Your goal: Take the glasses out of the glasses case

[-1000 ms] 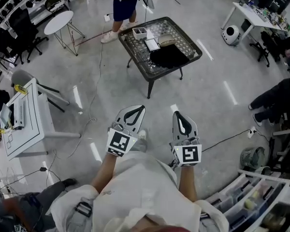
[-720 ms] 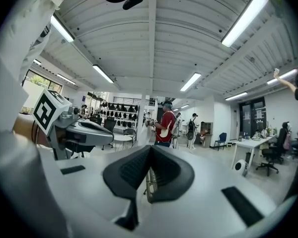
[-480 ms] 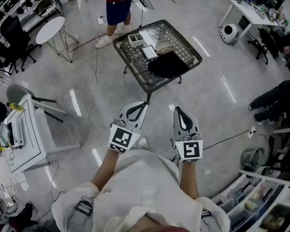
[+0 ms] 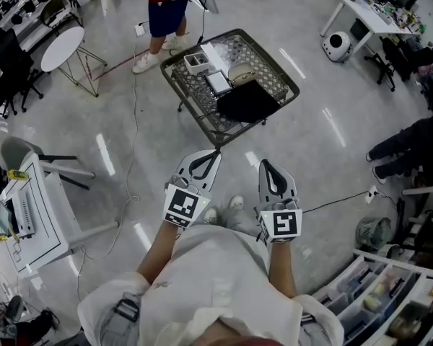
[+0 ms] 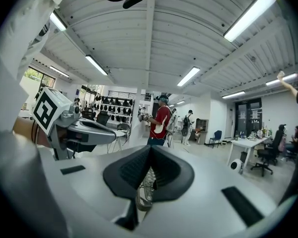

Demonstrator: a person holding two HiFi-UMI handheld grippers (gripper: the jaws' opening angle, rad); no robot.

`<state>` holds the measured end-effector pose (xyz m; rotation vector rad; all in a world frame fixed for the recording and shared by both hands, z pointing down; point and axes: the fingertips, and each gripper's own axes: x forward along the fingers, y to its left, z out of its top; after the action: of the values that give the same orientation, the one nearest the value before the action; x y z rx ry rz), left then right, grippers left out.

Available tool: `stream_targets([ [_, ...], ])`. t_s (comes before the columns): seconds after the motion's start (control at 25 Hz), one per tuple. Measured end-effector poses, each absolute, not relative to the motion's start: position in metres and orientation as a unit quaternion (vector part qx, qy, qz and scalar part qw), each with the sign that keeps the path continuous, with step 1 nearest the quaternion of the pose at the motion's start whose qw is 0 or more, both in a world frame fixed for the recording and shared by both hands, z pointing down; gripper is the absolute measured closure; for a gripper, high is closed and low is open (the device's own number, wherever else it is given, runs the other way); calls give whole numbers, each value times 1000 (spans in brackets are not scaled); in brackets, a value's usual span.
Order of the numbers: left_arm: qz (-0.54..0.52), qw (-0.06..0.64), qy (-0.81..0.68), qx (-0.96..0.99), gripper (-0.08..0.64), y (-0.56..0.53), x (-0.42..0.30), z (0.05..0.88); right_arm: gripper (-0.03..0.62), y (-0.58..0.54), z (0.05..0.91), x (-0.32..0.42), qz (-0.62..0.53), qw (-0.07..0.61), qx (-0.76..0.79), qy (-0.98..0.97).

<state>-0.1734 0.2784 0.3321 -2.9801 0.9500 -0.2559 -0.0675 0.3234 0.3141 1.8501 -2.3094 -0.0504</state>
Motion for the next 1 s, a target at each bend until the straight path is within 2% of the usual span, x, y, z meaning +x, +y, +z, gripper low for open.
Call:
stream_targets([
  [0.48,-78,8,333,-940,546,224,-156,326,586,262,312,-47,-24,81,605,-792],
  [1.0,-97,7,376,-921,546,154,-97,322,586,180,312,19,-12,63,569,-820],
])
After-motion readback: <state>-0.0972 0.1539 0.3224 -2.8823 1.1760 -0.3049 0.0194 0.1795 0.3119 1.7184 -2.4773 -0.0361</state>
